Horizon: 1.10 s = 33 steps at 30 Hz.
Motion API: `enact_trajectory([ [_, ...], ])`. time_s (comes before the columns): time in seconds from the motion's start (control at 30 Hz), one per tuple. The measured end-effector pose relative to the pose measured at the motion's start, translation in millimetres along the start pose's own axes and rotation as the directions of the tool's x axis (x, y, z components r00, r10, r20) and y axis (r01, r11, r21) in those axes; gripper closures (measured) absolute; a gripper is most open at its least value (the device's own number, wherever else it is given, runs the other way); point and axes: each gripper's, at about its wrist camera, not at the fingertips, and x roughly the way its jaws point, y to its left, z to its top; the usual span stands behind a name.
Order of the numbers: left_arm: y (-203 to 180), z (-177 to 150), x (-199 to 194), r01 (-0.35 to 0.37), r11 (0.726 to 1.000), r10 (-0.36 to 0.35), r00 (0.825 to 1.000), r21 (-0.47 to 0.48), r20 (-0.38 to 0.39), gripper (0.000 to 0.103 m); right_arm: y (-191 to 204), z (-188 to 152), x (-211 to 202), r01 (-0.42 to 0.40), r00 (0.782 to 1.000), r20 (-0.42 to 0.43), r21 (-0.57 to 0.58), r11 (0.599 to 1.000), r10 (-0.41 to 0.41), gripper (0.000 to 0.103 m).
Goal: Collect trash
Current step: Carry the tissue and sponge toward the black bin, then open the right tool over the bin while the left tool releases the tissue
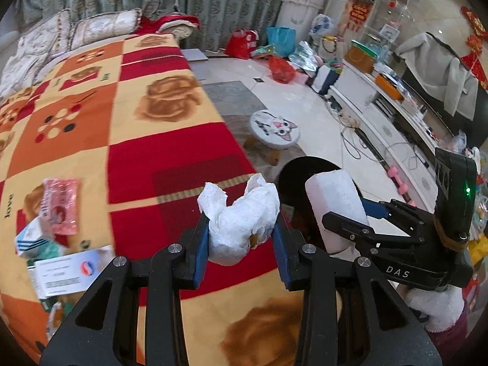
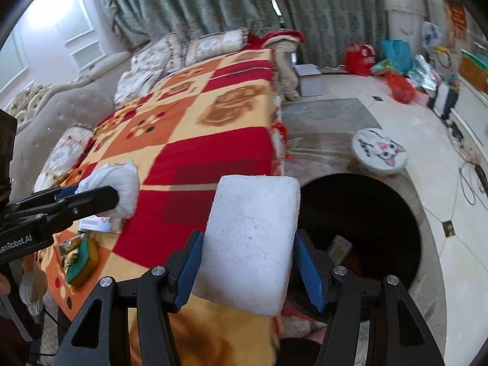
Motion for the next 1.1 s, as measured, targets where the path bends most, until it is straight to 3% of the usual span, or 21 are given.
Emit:
enact_trajectory([
  [0.27,-34,13,32,0.037,0.999,-0.037,0.999,0.026,-0.025,0.068,-46,-3,-3,0.05,0.999,-0.006,0.074,0.996,-0.05,0.045],
  [0.67,-62,28,77,0.112,0.994,-0.111,0.992,0.014,-0.061,0.067,-84,-9,5,0.089,0.996,-0.038,0.135,0.987,-0.085,0.045],
  [0.77,-67,30,83,0.14,0.99,-0.14,0.988,0.004,-0.061,0.063,-90,-10,7,0.093,0.995,-0.043,0.145,0.985,-0.087,0.044],
  [0.87,-71,32,87,0.167,0.986,-0.167,0.984,-0.008,-0.061,0.051,-96,-10,10,0.095,0.995,-0.053,0.163,0.982,-0.088,0.043],
  [0.93,-73,32,88,0.173,0.985,-0.173,0.983,-0.008,-0.057,0.045,-99,-10,11,0.094,0.995,-0.057,0.177,0.98,-0.085,0.036],
  [1.0,-72,32,87,0.168,0.986,-0.168,0.984,-0.007,-0.056,0.044,-102,-11,10,0.095,0.995,-0.055,0.188,0.978,-0.086,0.028],
  [1.1,-71,31,86,0.163,0.986,-0.164,0.985,-0.011,-0.057,0.044,-102,-12,10,0.09,0.995,-0.052,0.191,0.977,-0.081,0.027],
])
